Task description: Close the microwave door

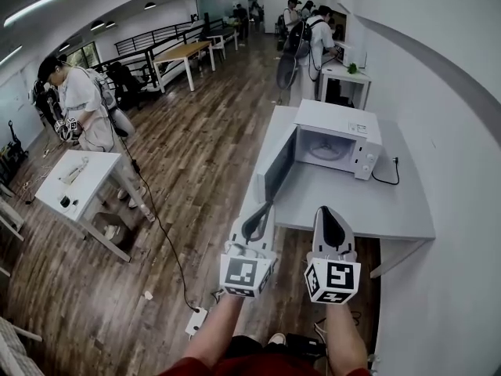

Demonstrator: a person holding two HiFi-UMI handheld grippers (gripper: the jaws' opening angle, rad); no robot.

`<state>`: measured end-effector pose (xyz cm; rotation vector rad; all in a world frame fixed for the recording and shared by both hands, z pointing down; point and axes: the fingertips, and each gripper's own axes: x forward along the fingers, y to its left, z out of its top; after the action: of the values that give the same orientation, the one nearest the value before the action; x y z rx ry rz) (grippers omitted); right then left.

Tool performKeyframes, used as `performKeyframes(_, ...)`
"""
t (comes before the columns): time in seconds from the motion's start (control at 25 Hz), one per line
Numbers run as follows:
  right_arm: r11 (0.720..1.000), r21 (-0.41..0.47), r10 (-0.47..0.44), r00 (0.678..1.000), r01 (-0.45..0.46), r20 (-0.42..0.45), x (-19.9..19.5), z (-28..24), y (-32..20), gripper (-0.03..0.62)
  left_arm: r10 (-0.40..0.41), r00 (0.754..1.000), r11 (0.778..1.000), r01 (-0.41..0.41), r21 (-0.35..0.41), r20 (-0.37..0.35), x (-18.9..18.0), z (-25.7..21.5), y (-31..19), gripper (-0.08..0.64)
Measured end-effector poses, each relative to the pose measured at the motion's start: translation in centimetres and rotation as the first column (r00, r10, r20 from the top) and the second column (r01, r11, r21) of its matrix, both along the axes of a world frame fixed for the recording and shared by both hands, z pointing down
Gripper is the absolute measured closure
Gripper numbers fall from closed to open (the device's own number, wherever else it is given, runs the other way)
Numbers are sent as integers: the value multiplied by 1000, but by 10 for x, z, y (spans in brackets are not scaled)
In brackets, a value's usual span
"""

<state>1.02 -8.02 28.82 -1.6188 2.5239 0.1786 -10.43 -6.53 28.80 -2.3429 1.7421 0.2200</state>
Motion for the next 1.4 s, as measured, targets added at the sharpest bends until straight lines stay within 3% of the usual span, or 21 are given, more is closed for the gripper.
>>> performKeyframes(0.28,1000,-26,-18,1000,18,-5,-8,16,-38,566,-22,1000,999,21,-28,-15,-11,17,-36,532)
performKeyframes(0.68,999,-48,-22,999,20,-43,-54,32,-101,566,-18,999,999,16,-50,-38,-55,34,-101,532)
performKeyframes(1.16,996,-90,-31,998,25,-61,-104,55,-163,566,4,1000,998,-4,-68,-2,-97,55,-162,531)
performKeyframes(1.4,987,-162,-40,995,26,-88,-123,87,-181,566,43,999,991,-42,-125,4,-111,90,-184,531)
